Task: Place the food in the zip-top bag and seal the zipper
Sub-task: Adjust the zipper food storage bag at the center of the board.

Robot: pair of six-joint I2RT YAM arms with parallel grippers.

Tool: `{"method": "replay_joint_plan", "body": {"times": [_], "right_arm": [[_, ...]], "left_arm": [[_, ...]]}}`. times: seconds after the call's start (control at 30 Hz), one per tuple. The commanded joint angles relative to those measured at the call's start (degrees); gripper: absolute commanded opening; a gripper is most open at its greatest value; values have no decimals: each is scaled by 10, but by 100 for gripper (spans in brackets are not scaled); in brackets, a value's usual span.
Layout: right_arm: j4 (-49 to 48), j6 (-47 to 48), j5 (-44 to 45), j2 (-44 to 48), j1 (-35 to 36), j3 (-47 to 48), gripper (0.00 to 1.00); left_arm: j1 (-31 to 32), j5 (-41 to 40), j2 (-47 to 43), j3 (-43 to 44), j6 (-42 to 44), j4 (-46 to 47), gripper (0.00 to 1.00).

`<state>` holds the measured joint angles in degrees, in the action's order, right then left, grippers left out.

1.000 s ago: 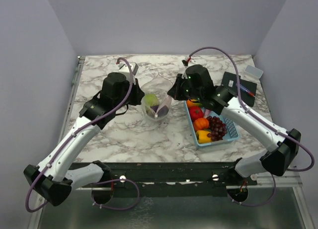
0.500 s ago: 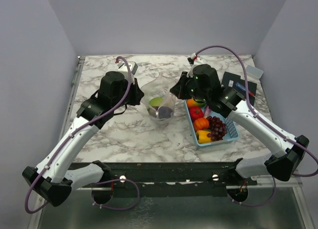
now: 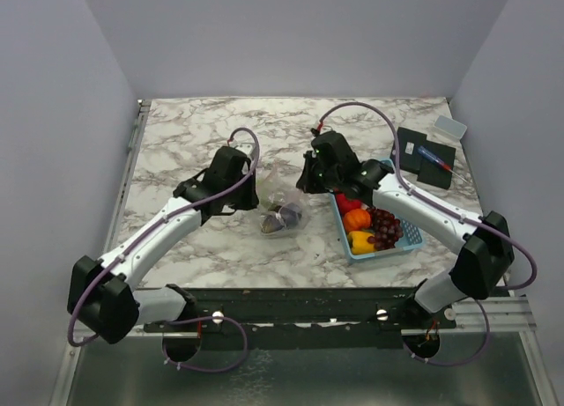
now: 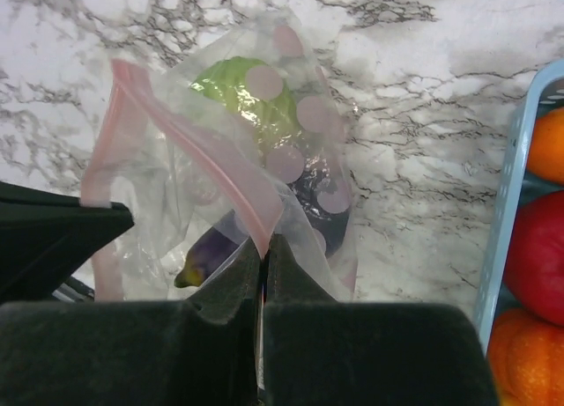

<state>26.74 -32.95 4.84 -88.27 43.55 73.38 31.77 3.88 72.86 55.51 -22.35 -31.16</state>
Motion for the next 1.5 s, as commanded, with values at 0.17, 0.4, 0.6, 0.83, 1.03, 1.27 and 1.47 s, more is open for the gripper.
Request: {"method": "replay_joint_plan", "body": {"times": [0.17, 0.4, 0.6, 0.83, 1.03, 1.27, 1.47], "right_arm": [[-1, 1, -9, 85, 8, 48, 1], [31, 10, 13, 94, 12, 75, 5], [6, -1, -4, 111, 12, 37, 30], [13, -2, -18, 142, 17, 18, 54], [15, -10, -16, 194, 29, -14, 66], [23, -27, -3, 255, 80, -58, 69], [13, -31, 46, 272, 149, -103, 69]], "left_arm": [[-2, 43, -110, 108, -9, -1, 0], [-2, 63, -125, 156, -23, -22, 0], [-2, 63, -126, 140, -48, -9, 0], [-2, 63, -124, 97, -71, 16, 0], [-2, 54, -120, 87, -75, 20, 0], [-2, 42, -117, 104, -76, 19, 0], [-2, 30, -108, 121, -87, 20, 0]]}}
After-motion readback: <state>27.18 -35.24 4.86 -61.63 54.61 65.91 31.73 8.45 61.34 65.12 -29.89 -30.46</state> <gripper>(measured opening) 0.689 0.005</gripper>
